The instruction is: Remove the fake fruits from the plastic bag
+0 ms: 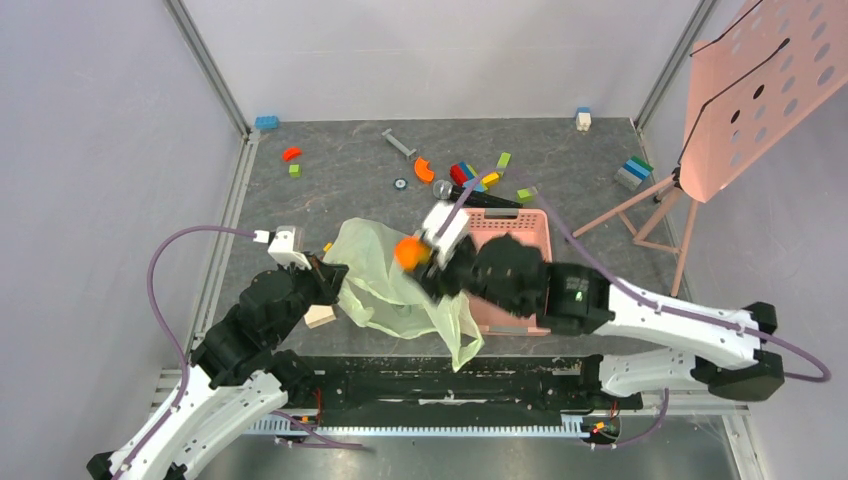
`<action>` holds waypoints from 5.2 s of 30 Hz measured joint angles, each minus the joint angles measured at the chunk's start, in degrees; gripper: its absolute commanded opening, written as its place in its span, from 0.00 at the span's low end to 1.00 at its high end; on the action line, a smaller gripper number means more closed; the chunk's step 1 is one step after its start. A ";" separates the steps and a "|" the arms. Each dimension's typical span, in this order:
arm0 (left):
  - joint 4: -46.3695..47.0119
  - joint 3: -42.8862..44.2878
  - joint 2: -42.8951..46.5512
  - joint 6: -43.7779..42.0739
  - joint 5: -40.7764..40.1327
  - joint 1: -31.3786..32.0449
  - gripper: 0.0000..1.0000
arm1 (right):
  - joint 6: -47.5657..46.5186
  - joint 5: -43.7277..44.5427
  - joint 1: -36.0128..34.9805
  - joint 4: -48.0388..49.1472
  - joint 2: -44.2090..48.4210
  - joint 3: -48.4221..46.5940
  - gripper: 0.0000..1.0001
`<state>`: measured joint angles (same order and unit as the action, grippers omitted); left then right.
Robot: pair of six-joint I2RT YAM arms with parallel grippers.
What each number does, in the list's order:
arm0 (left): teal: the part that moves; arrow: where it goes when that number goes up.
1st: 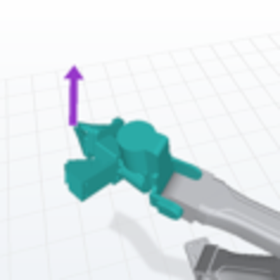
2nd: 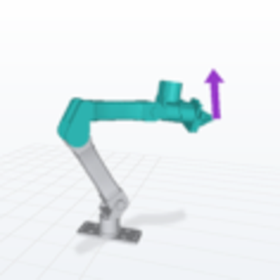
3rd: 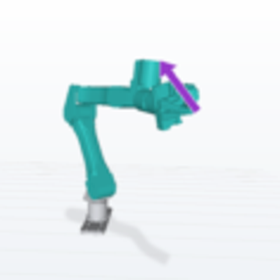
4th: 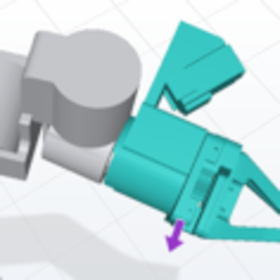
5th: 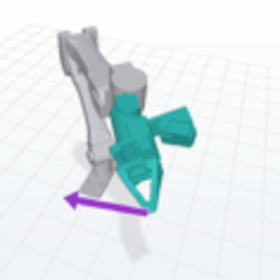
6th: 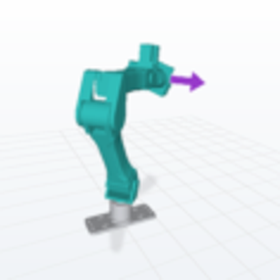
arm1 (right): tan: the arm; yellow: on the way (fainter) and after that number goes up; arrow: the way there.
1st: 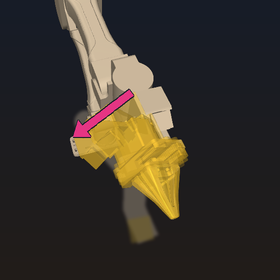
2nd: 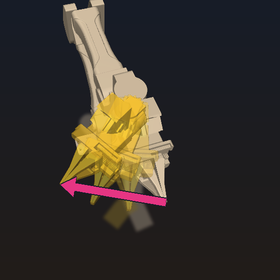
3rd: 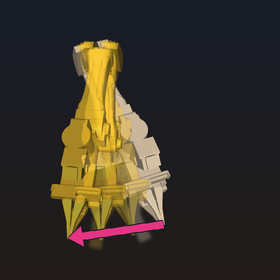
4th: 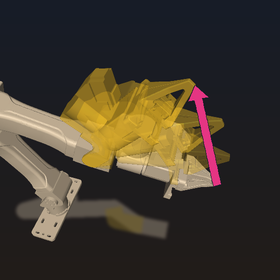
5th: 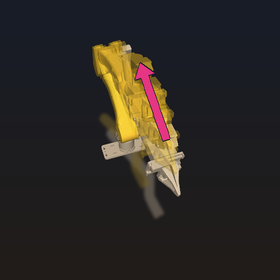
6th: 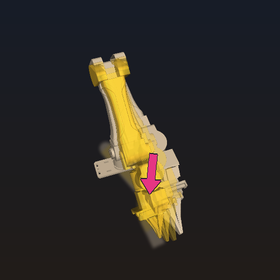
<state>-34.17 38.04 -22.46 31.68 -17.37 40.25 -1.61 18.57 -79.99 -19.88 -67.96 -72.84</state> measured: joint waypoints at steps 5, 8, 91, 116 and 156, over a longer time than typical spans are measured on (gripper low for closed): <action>-0.02 0.00 0.00 0.04 0.09 0.00 0.02 | 0.57 5.27 19.71 -3.91 1.25 -0.26 0.31; -0.02 0.00 0.00 0.09 0.46 0.00 0.02 | 0.63 5.51 29.81 -4.66 -0.79 0.79 0.31; -0.02 0.04 -2.29 0.31 1.53 0.00 0.04 | -12.20 10.16 9.97 15.96 -9.99 17.94 0.43; -0.20 0.59 -1.79 0.31 1.55 0.00 0.05 | 11.72 -12.37 36.09 15.72 -18.32 15.32 0.19; -28.28 11.10 -7.96 13.46 2.99 0.00 0.43 | 11.43 -14.25 36.28 15.96 -13.64 15.67 0.19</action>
<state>-62.46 49.15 -30.41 45.15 -14.37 40.25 9.82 4.32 -43.70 -3.92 -81.60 -57.17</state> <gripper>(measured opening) 0.562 0.186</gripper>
